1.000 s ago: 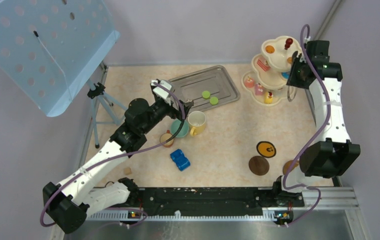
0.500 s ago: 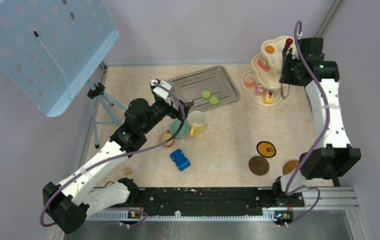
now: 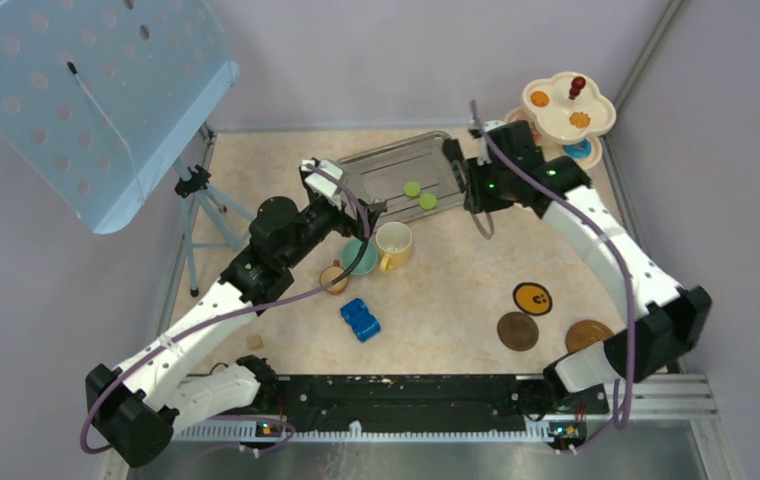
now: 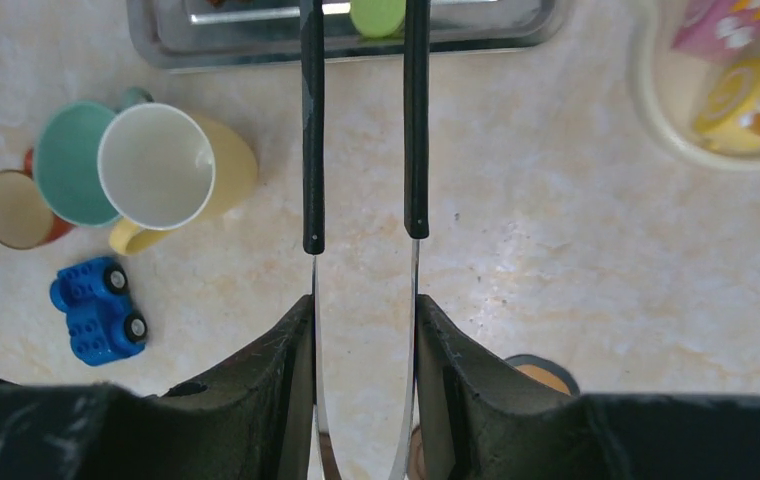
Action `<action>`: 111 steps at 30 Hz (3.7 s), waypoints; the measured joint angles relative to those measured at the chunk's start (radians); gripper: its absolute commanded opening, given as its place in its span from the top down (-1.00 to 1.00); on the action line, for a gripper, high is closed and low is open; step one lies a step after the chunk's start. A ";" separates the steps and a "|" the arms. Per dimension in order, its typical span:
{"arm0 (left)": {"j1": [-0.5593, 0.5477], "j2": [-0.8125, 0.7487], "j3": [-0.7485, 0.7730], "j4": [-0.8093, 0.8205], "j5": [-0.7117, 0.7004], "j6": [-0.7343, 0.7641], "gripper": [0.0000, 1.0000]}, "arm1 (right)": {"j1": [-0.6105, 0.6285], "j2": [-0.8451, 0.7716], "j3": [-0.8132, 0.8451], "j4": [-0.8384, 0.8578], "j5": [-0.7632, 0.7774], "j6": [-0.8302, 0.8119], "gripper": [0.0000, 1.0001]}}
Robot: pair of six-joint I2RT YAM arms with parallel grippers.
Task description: Serve the afternoon tea
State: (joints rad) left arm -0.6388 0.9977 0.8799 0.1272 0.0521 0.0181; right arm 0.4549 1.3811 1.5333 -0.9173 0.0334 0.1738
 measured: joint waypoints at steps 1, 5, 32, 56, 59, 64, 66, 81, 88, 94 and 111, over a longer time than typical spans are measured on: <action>0.000 0.000 0.000 0.000 -0.005 0.000 -0.98 | 0.021 0.045 -0.009 0.010 0.003 0.005 0.38; 0.000 0.000 0.000 0.000 -0.016 0.003 -0.97 | 0.079 0.222 -0.023 0.036 0.016 0.014 0.39; 0.000 -0.008 -0.001 0.000 -0.027 0.008 -0.97 | 0.113 0.557 0.031 0.058 0.136 -0.013 0.09; 0.000 -0.008 -0.001 0.000 -0.027 0.011 -0.97 | 0.175 0.692 0.171 -0.013 0.291 -0.042 0.40; 0.000 -0.008 -0.001 0.000 -0.027 0.011 -0.97 | 0.176 0.692 0.176 -0.015 0.292 -0.042 0.51; 0.000 -0.008 -0.001 0.000 -0.027 0.011 -0.97 | 0.176 0.685 0.175 -0.003 0.294 -0.039 0.65; 0.000 -0.008 -0.001 0.000 -0.027 0.011 -0.97 | 0.176 0.661 0.161 0.019 0.299 -0.038 0.71; 0.000 -0.002 -0.001 -0.001 -0.026 0.011 -0.97 | 0.089 0.183 0.018 0.117 0.373 -0.034 0.73; 0.000 0.004 -0.001 -0.001 -0.027 0.011 -0.97 | 0.021 0.034 0.027 0.105 0.439 -0.060 0.70; 0.000 0.004 -0.001 -0.001 -0.029 0.012 -0.98 | -0.055 0.026 0.067 0.060 0.447 -0.079 0.68; 0.000 0.004 -0.001 -0.002 -0.035 0.015 -0.97 | -0.304 0.064 0.184 -0.035 0.303 -0.099 0.63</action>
State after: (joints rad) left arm -0.6388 1.0016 0.8787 0.1257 0.0170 0.0334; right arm 0.1513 1.4456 1.7172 -0.9527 0.3367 0.0746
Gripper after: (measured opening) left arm 0.987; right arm 0.381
